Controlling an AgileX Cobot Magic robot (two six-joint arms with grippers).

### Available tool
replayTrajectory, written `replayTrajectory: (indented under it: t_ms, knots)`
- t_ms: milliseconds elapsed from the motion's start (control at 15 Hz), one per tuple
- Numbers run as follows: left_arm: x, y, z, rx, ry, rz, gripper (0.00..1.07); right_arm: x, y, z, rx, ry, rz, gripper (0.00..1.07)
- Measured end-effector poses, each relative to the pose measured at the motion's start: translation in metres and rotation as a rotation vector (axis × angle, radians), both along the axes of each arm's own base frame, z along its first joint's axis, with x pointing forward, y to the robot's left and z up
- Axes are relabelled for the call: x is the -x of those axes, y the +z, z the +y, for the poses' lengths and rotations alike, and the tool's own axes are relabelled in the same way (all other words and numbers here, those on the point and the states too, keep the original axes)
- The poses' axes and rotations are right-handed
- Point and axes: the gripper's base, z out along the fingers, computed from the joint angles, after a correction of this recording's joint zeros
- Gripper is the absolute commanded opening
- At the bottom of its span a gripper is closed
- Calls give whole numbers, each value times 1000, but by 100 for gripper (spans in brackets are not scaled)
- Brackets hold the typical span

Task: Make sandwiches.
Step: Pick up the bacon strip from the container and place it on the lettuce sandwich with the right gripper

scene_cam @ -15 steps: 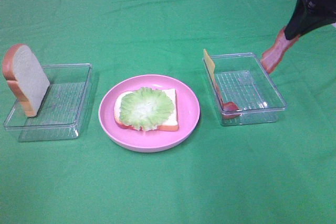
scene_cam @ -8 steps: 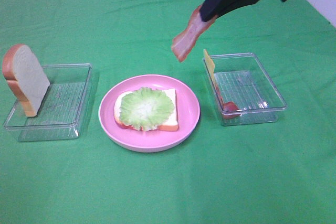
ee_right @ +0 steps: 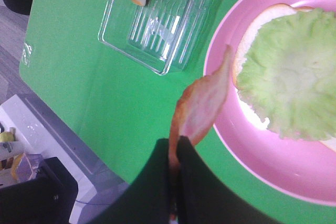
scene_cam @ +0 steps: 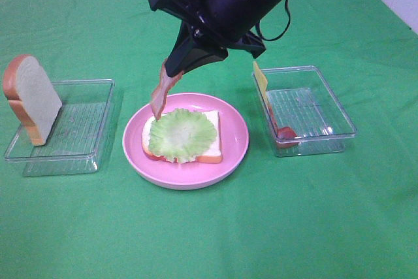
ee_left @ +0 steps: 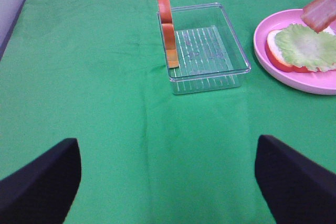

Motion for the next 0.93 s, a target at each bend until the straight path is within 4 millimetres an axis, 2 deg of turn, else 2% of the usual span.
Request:
replayTrajectory:
  t_ms: [333, 533, 733, 933]
  knots:
    - [0, 0, 0, 0, 0, 0, 84, -13, -41, 15, -44, -5, 86, 0]
    - [0, 0, 0, 0, 0, 0, 84, -22, -43, 23, -84, 2, 80, 0]
    - [0, 0, 0, 0, 0, 0, 84, -24, -58, 25, -70, 8, 110, 0]
    - [0, 0, 0, 0, 0, 0, 84, -24, -62, 24, -55, 27, 105, 0]
